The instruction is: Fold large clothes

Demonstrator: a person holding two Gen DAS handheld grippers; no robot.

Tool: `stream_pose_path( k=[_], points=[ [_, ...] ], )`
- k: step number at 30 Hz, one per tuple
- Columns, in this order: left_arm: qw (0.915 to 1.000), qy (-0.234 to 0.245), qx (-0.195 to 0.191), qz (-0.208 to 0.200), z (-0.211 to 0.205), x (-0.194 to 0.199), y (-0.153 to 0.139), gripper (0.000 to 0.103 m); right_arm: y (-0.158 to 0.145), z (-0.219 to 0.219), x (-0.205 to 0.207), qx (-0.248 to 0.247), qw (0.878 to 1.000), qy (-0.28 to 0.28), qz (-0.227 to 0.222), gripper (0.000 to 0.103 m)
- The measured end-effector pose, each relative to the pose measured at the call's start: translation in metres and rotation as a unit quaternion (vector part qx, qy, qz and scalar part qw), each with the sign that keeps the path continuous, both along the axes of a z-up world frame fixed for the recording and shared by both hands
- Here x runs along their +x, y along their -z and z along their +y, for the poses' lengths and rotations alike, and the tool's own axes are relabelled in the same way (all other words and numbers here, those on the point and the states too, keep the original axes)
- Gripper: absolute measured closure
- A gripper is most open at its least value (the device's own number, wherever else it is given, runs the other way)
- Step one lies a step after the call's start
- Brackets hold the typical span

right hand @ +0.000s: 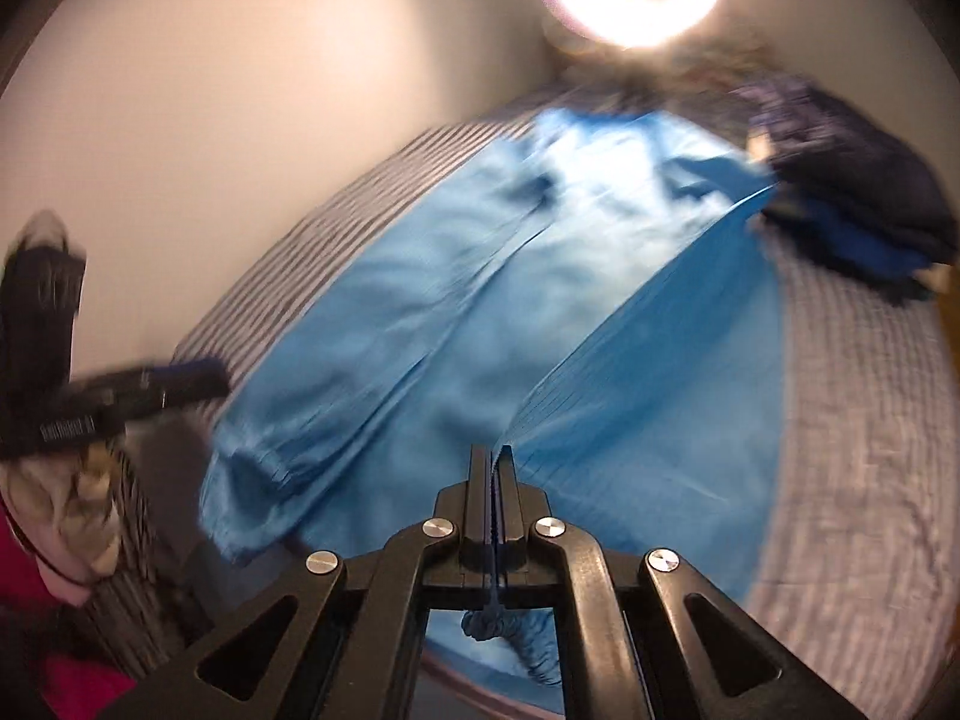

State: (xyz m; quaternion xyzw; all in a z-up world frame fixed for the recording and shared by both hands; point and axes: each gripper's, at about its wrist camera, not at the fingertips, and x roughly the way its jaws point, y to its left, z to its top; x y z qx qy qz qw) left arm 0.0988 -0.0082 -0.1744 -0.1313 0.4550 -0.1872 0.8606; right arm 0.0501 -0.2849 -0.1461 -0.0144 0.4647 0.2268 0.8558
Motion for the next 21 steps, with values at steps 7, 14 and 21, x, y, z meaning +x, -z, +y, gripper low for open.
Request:
stream_pose_path(
  k=[7,14,21],
  points=[
    [0.9997,0.008,-0.008,0.021,-0.004,0.006,0.015,0.062,0.056,0.032,-0.003,-0.015,0.995,-0.064,0.078,0.099],
    [0.9955,0.031,-0.050,0.075,-0.030,0.028,0.040,0.053,0.019,-0.018,-0.010,0.070,0.995,-0.041,0.055,0.065],
    [0.9847,0.064,-0.088,0.136,-0.078,0.047,0.069,0.051,0.003,-0.091,0.016,0.112,0.992,0.049,0.036,0.065]
  ],
)
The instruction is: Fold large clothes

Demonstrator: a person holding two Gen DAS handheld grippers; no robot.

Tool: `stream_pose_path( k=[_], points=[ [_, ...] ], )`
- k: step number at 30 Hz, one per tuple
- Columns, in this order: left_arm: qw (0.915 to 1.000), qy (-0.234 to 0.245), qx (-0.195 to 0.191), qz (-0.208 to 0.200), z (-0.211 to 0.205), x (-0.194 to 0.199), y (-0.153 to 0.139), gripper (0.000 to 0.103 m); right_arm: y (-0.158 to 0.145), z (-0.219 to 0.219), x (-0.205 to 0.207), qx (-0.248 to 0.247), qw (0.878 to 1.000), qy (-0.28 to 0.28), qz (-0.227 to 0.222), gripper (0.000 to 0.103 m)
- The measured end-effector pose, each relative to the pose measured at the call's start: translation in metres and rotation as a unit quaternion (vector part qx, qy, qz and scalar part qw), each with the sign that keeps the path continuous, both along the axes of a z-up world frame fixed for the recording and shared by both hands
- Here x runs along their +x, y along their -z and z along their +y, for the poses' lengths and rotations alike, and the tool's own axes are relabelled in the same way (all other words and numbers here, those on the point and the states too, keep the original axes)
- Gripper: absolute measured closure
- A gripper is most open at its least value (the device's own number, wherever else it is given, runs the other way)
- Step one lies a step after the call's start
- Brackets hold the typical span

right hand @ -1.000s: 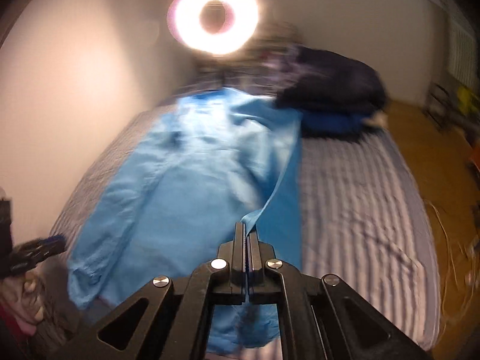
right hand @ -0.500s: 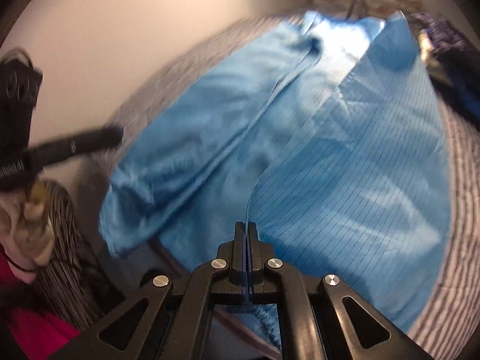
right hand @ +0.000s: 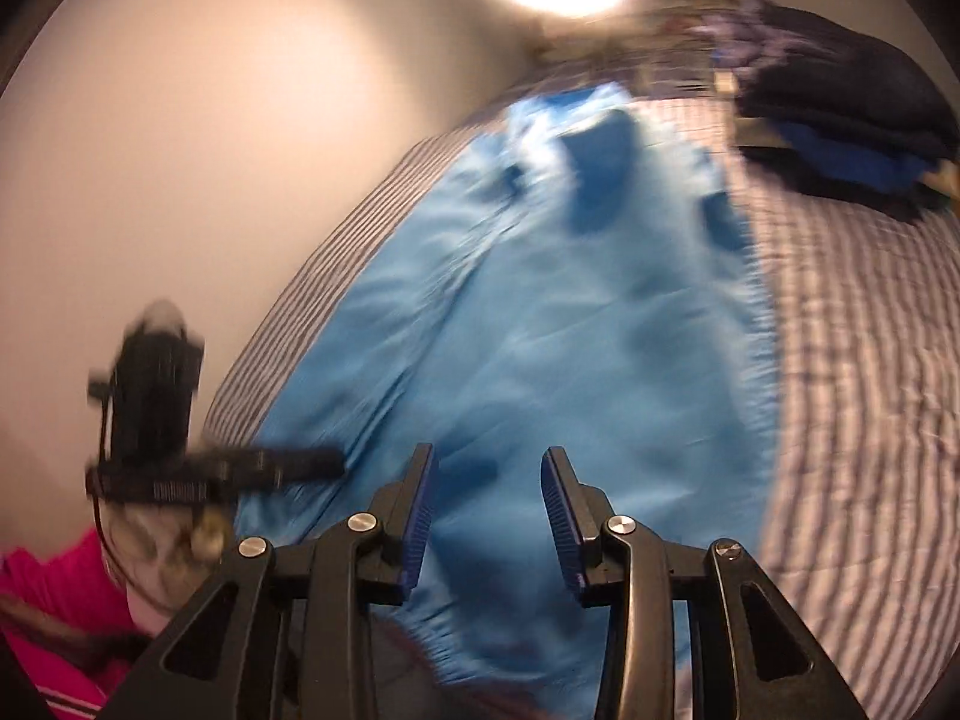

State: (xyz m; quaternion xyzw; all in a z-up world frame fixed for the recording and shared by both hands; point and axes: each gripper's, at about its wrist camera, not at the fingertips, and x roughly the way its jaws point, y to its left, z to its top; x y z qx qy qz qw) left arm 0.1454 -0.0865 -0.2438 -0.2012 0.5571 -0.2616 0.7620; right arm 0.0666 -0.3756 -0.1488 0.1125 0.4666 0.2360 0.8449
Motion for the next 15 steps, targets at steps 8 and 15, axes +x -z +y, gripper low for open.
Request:
stream_pose_path(
  k=[8,15],
  points=[
    [0.9970,0.050,0.059,0.011,-0.057,0.012,0.026,0.103,0.008,-0.079,0.074,0.029,0.993,0.116,0.013,0.065],
    [0.9955,0.006,0.091,-0.025,-0.022,-0.003,0.008,0.103,0.028,-0.108,0.142,0.059,0.987,0.144,0.035,0.065]
  ],
)
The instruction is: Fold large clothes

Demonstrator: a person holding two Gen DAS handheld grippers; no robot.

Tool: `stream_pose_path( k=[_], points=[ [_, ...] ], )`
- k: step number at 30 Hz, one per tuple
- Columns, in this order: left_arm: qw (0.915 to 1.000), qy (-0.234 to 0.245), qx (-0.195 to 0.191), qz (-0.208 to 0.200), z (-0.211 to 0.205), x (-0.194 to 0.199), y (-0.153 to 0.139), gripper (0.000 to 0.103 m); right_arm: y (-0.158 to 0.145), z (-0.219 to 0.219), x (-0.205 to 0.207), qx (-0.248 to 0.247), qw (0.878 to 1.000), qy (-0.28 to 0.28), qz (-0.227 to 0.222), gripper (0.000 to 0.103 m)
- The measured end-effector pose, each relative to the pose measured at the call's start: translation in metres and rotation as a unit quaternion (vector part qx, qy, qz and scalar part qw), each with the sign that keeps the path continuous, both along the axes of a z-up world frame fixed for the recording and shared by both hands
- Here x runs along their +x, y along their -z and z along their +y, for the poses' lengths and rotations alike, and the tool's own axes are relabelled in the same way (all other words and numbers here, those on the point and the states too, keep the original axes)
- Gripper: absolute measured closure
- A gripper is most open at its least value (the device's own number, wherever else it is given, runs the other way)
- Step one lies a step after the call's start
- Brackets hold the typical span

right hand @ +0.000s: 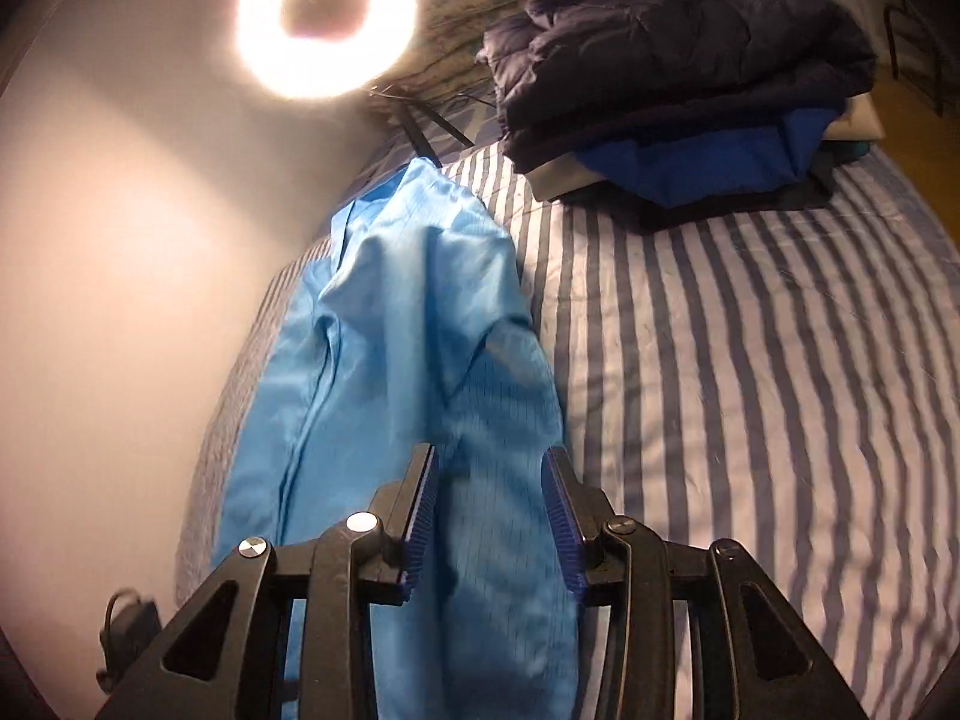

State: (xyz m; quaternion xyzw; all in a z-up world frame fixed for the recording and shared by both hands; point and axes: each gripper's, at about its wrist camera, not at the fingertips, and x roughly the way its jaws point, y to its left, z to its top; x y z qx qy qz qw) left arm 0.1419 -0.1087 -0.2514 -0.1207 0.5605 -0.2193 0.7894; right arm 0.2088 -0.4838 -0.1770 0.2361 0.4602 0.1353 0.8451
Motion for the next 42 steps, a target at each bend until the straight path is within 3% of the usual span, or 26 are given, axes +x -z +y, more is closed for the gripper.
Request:
stream_pose_path(
  k=[4,6,8,15,22,27,31,33,35,37,42],
  points=[
    [0.9998,-0.016,0.009,0.010,0.017,-0.003,0.002,0.103,0.014,0.000,0.037,0.031,0.999,-0.005,0.016,0.064],
    [0.9997,-0.016,0.019,0.007,0.015,-0.002,0.003,0.103,0.022,0.005,0.055,0.021,0.999,-0.010,0.024,0.061],
    [0.9996,-0.014,0.023,0.004,0.013,-0.002,0.003,0.103,0.030,0.012,0.071,-0.009,1.000,-0.006,0.029,0.050],
    [0.9996,-0.004,0.029,0.000,0.009,0.002,-0.001,0.103,0.042,0.023,0.101,-0.030,0.999,0.014,0.039,0.051],
    [0.9997,0.004,0.022,-0.010,0.007,0.006,-0.003,0.103,0.032,0.008,0.091,0.088,0.994,0.010,0.064,0.058],
    [0.9996,0.008,0.024,-0.010,0.009,0.005,-0.003,0.103,0.067,0.009,0.106,0.141,0.983,0.029,0.114,0.058],
    [0.9994,0.008,0.031,-0.015,0.010,0.004,-0.005,0.103,0.079,-0.007,0.112,0.200,0.972,0.071,0.099,0.062],
    [0.9993,0.008,0.033,-0.015,0.011,0.004,-0.004,0.103,0.060,-0.014,0.110,0.182,0.979,0.073,0.054,0.062],
    [0.9992,0.009,0.035,-0.013,0.011,0.004,-0.003,0.103,0.035,-0.017,0.111,0.095,0.993,0.068,0.021,0.057],
    [0.9992,0.011,0.037,-0.013,0.009,0.004,-0.002,0.103,0.034,-0.017,0.117,0.076,0.995,0.063,0.030,0.054],
    [0.9989,0.017,0.042,-0.015,0.003,0.002,-0.003,0.103,0.068,-0.011,0.136,0.099,0.991,0.054,0.076,0.056]
  ],
)
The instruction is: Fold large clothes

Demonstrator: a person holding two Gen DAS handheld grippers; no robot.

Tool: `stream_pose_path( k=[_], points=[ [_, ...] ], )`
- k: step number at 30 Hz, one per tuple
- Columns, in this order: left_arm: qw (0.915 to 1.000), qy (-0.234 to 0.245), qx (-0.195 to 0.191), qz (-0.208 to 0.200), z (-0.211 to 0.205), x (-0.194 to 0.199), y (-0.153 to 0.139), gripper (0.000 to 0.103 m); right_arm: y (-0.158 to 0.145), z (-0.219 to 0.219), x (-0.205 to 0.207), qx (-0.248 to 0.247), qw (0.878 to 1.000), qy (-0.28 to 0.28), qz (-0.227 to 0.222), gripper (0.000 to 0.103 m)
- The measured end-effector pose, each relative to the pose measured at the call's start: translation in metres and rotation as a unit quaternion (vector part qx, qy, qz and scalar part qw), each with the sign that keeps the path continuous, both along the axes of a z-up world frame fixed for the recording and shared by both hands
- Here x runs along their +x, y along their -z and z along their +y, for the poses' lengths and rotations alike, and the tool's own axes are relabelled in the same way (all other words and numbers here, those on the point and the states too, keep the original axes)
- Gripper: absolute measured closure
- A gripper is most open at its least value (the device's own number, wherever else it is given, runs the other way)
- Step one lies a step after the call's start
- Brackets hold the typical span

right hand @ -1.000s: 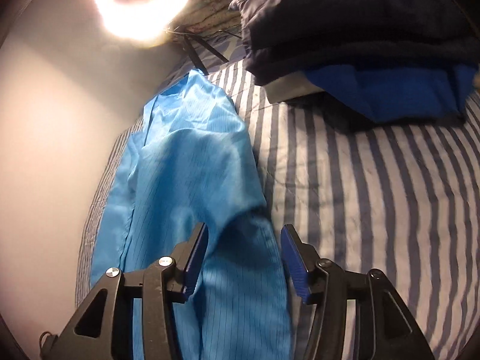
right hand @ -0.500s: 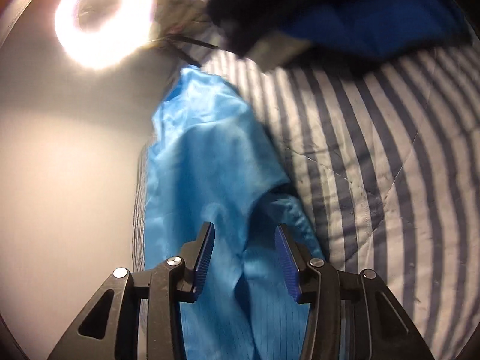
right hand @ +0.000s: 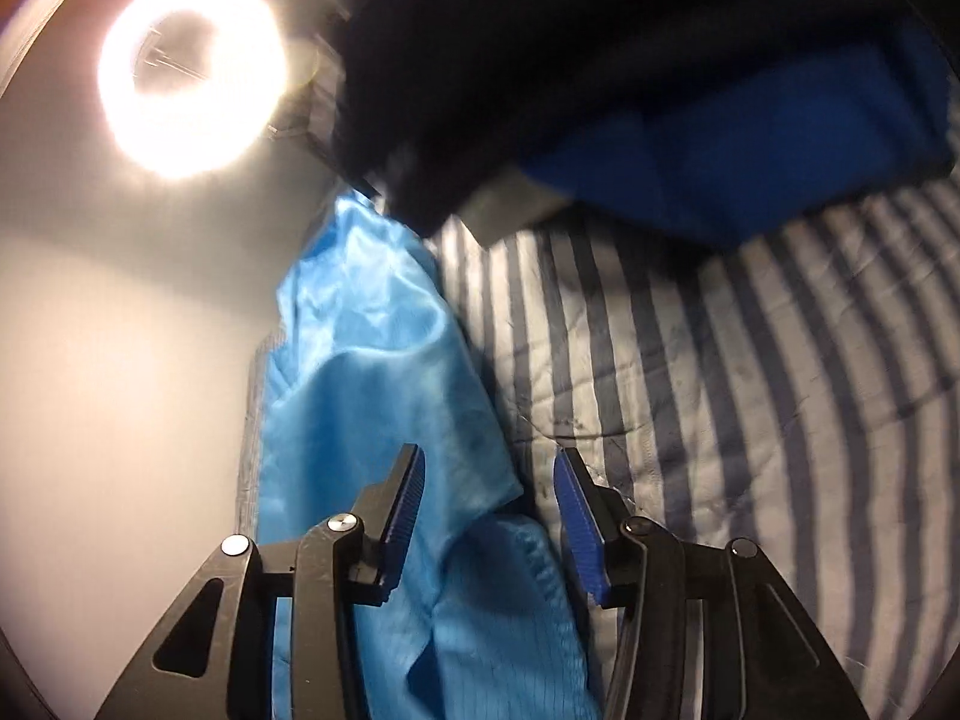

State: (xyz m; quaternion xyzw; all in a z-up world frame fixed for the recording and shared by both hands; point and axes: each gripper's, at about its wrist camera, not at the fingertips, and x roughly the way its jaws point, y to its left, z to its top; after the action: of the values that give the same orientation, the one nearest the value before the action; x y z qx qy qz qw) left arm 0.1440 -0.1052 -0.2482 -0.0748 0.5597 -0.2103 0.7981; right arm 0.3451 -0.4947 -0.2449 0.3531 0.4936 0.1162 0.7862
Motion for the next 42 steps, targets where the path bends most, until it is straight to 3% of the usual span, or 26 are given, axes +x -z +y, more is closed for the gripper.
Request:
stream_pose_path(
  k=[1,2,4,5,7,10,12,15,17,18,23,27,28,29,30,31,34,37,39,40,42],
  points=[
    [1.0000,0.001,0.001,-0.001,-0.001,0.000,-0.001,0.103,0.008,0.004,0.006,0.012,1.000,-0.003,0.006,0.063],
    [1.0000,0.003,0.001,-0.002,-0.001,-0.001,-0.001,0.103,0.012,0.007,0.010,0.028,1.000,-0.006,0.005,0.084],
    [1.0000,0.004,0.000,-0.001,-0.003,0.000,-0.002,0.103,0.009,0.014,0.015,0.050,0.998,-0.021,-0.011,0.100],
    [1.0000,0.004,-0.002,0.000,-0.003,-0.001,-0.001,0.103,0.000,0.019,0.015,0.037,0.999,-0.030,-0.023,0.102],
    [1.0000,0.006,-0.004,0.001,-0.003,-0.001,-0.001,0.103,-0.032,0.034,0.018,-0.063,0.995,-0.059,-0.059,0.103],
    [0.9999,0.015,-0.006,0.004,-0.008,-0.002,0.001,0.103,-0.066,0.044,0.024,-0.244,0.964,-0.060,-0.090,0.103],
    [0.9998,0.021,-0.004,0.006,-0.012,-0.004,0.004,0.103,-0.066,0.039,0.032,-0.288,0.952,-0.051,-0.086,0.103],
    [0.9997,0.022,-0.005,0.010,-0.016,-0.005,0.006,0.103,-0.051,0.025,0.042,-0.253,0.964,-0.053,-0.057,0.095],
    [0.9996,0.026,-0.004,0.007,-0.019,-0.005,0.005,0.103,-0.049,0.016,0.032,-0.239,0.968,-0.049,-0.059,0.068],
    [0.9996,0.027,-0.006,0.006,-0.020,-0.006,0.004,0.103,-0.048,0.014,0.028,-0.230,0.970,-0.051,-0.057,0.065],
    [0.9994,0.032,-0.014,0.007,-0.022,-0.009,0.003,0.103,-0.026,-0.005,-0.034,-0.189,0.979,-0.075,-0.010,0.064],
    [0.9992,0.030,-0.024,0.014,-0.021,-0.013,0.004,0.103,0.005,-0.014,-0.081,-0.089,0.993,-0.077,0.027,0.065],
    [0.9991,0.029,-0.028,0.016,-0.020,-0.013,0.004,0.103,0.009,-0.012,-0.089,-0.083,0.993,-0.079,0.028,0.074],
    [0.9989,0.027,-0.034,0.019,-0.020,-0.014,0.004,0.103,0.013,-0.007,-0.095,-0.074,0.993,-0.088,0.031,0.095],
    [0.9986,0.022,-0.042,0.023,-0.018,-0.014,0.002,0.103,0.013,-0.003,-0.098,-0.074,0.992,-0.095,0.035,0.103],
    [0.9984,0.018,-0.048,0.025,-0.018,-0.015,0.001,0.103,0.011,0.002,-0.101,-0.093,0.990,-0.101,0.036,0.103],
    [0.9975,0.018,-0.064,0.024,-0.022,-0.020,-0.006,0.103,-0.008,0.010,-0.102,-0.210,0.971,-0.108,0.020,0.103],
    [0.9973,0.031,-0.061,0.027,-0.031,-0.025,-0.005,0.103,-0.014,0.003,-0.100,-0.232,0.968,-0.093,0.033,0.103],
    [0.9965,0.032,-0.066,0.039,-0.033,-0.026,0.001,0.103,-0.025,0.009,-0.105,-0.251,0.962,-0.107,0.026,0.091],
    [0.9962,0.032,-0.069,0.041,-0.033,-0.027,0.002,0.103,-0.035,0.013,-0.111,-0.256,0.960,-0.109,0.021,0.070],
    [0.9970,0.035,-0.062,0.031,-0.033,-0.027,0.001,0.103,-0.054,0.019,-0.128,-0.247,0.962,-0.118,0.003,0.067]
  ],
)
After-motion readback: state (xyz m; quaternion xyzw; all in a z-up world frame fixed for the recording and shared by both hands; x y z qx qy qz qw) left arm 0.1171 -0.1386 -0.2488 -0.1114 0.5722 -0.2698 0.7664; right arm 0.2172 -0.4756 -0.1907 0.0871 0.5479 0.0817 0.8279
